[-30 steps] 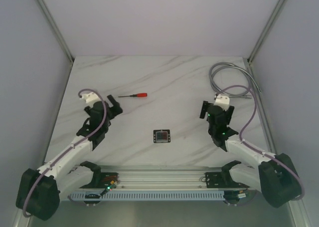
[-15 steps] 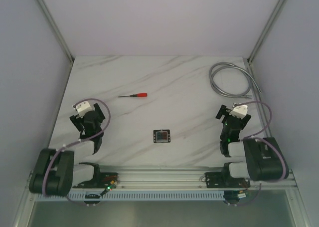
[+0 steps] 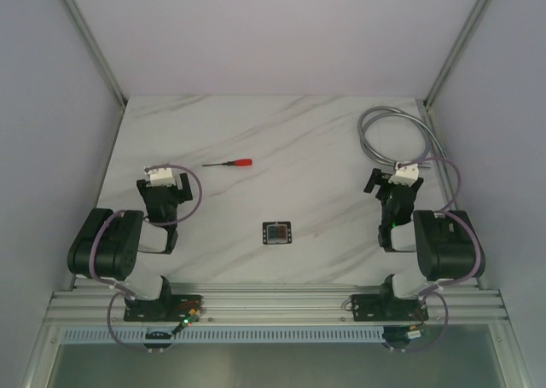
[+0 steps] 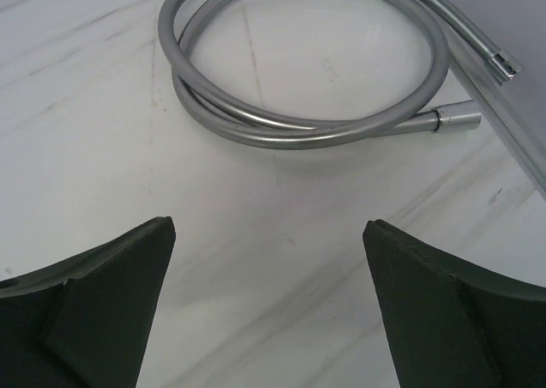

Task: Snap on the fuse box
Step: Reset both arms

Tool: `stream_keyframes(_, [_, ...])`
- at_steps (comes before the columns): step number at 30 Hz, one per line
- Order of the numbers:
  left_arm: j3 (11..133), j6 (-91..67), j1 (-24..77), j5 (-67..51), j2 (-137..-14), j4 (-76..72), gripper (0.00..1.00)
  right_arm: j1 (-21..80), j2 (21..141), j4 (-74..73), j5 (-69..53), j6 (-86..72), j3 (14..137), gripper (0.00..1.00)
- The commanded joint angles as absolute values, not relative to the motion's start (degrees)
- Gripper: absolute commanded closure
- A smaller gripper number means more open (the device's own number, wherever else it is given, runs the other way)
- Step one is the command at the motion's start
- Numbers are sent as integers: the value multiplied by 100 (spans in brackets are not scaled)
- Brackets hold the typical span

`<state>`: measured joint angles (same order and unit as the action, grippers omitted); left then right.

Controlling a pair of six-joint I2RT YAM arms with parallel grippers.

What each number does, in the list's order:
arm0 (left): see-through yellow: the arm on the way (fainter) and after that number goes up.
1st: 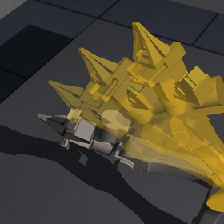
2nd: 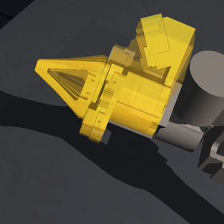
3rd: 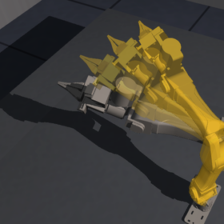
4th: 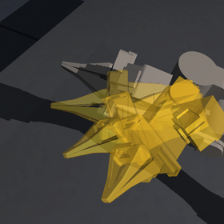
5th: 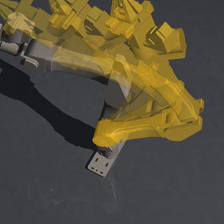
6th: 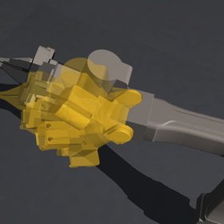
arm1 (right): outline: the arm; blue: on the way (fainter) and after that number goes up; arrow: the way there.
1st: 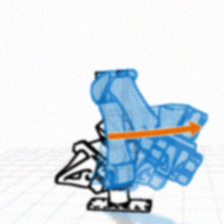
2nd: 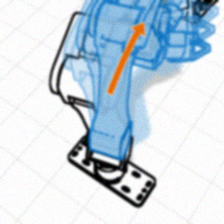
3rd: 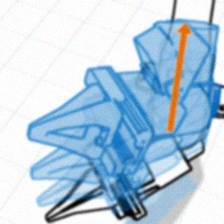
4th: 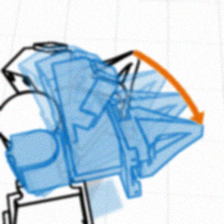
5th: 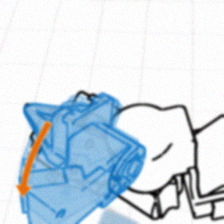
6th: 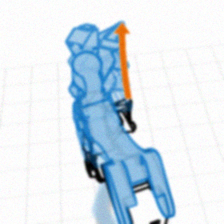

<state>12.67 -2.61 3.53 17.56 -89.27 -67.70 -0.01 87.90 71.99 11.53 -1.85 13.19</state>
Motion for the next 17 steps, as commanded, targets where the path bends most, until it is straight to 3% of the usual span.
stream_keyframes(1, [1369,-61,308,1276,-8861,-7281,0,-18,8733,7316,971,-129,1354,0])
stream_keyframes(17, [1421,-44,308,1254,-8869,-7196,0,-18,8720,7295,978,-129,1354,0])
